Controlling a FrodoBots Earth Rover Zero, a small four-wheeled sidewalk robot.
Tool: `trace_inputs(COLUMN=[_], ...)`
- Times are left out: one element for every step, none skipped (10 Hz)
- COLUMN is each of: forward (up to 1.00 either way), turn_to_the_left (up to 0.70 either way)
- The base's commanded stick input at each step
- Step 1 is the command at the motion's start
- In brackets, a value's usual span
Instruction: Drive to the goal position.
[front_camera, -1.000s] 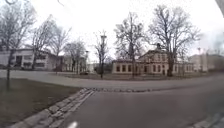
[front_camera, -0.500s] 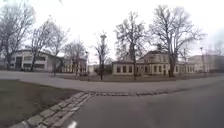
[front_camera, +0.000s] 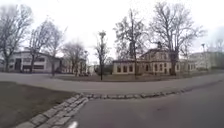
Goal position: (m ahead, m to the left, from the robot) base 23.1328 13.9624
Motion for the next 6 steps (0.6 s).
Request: trace_inputs(forward=[1.00,1.00,1.00,1.00,1.00,1.00], turn_to_the_left=[0.00,0.00,0.00,0.00,0.00,0.00])
